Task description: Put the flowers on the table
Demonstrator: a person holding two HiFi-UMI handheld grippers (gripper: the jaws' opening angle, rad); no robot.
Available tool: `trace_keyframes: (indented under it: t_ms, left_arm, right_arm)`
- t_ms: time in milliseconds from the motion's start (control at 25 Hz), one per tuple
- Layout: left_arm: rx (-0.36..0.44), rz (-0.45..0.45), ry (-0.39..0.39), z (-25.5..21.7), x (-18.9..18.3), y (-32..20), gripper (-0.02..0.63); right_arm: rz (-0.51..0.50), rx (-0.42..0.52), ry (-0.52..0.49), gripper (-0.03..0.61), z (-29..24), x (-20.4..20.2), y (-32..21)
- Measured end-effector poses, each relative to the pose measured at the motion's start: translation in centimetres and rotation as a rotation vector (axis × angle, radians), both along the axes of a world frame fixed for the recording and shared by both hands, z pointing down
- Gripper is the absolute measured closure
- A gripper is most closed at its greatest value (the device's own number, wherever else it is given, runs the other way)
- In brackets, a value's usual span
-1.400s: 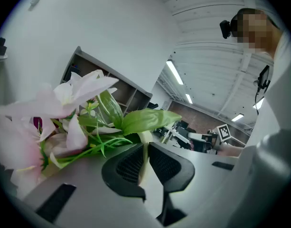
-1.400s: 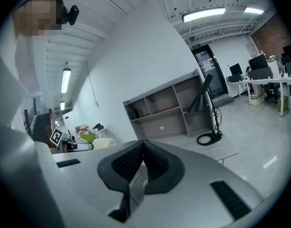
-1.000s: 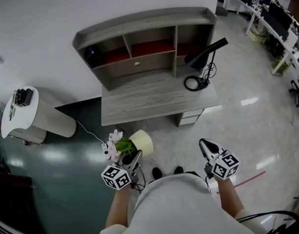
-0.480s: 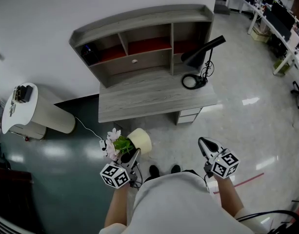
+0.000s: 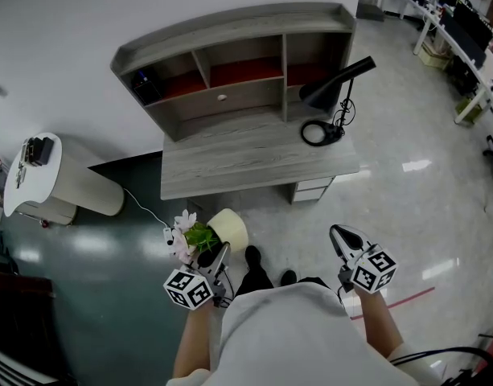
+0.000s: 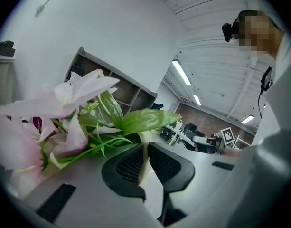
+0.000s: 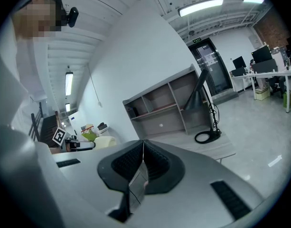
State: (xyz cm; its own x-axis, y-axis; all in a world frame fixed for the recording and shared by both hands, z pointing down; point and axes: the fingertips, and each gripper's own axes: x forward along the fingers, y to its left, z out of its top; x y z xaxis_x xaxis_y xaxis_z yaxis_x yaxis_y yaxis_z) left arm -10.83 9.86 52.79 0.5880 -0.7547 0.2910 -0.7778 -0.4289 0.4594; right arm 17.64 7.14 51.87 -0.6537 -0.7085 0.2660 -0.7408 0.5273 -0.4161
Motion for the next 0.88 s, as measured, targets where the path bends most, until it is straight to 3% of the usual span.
trace_keyframes:
  t_ms: [880]
  left_arm:
    - [-0.006,0.139,-0.011,0.6,-5.2,-15.8,0.563]
  right_arm:
    - [0.123,-0.022,0.030,0.558,-0.3,-5.4,-12.8]
